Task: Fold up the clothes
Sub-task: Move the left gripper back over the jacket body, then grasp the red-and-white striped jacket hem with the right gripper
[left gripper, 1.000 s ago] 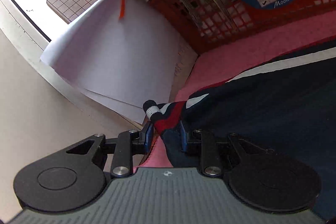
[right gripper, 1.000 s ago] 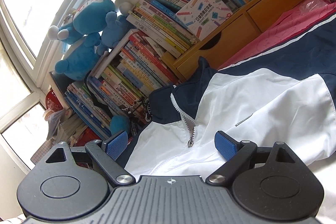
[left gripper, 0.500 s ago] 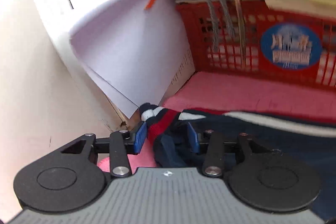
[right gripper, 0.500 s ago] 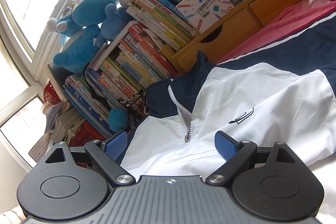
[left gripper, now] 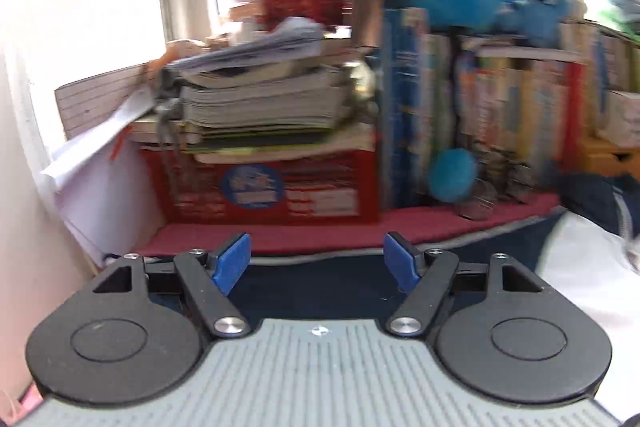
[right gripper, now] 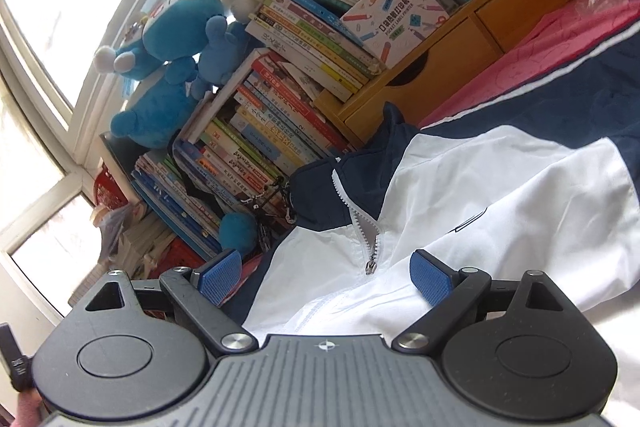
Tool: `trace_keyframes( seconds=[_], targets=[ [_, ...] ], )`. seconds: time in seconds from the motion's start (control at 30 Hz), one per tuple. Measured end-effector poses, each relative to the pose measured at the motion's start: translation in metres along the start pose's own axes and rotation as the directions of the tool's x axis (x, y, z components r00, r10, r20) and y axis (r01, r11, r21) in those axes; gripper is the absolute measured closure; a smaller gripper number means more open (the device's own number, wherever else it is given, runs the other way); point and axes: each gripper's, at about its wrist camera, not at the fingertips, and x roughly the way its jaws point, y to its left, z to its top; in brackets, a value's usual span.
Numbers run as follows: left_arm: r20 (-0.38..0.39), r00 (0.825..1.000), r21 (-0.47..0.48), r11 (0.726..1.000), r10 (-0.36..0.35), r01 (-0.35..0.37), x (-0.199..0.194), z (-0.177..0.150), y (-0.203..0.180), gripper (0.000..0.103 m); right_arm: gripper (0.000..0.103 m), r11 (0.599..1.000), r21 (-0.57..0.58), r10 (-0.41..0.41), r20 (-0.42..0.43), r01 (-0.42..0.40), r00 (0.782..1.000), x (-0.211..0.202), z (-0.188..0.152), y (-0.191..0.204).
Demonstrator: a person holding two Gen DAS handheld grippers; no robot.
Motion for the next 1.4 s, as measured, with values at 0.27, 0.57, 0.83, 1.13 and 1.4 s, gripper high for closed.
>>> trace_keyframes(
  seconds=[0.27,0.57,0.83,1.13,1.4],
  targets=[
    [-0.106,0.918,0.050,0.920,-0.381,0.388,-0.086,-0.095,-0.071,0.030,0.011,0.928,-0.358,-0.136,-0.076,0.100,0.988,-0.094,-0.026,0.036],
    [-0.161,0.915,0.019,0.926,-0.370,0.377,-0.105,-0.130,-0.077,0.023,0.011,0.851,-0.443,-0.320,-0.011,0.283,0.947,-0.185,-0.067,0.017],
    [-0.197,0.918,-0.036,0.938,-0.345,0.344,-0.118,-0.145,-0.063,0.018,0.011,0.818,-0.478,-0.383,-0.038,0.320,0.923,-0.199,-0.088,0.008],
    [-0.158,0.917,-0.025,0.930,-0.367,0.368,-0.162,-0.155,-0.051,0.016,0.035,0.638,-0.712,-0.414,0.002,0.292,0.910,-0.258,-0.137,0.042],
    [-0.153,0.864,0.260,0.824,-0.479,0.503,-0.196,-0.167,-0.089,0.016,0.032,0.093,-0.990,-0.295,0.076,0.108,0.952,-0.262,-0.250,0.091]
  ],
)
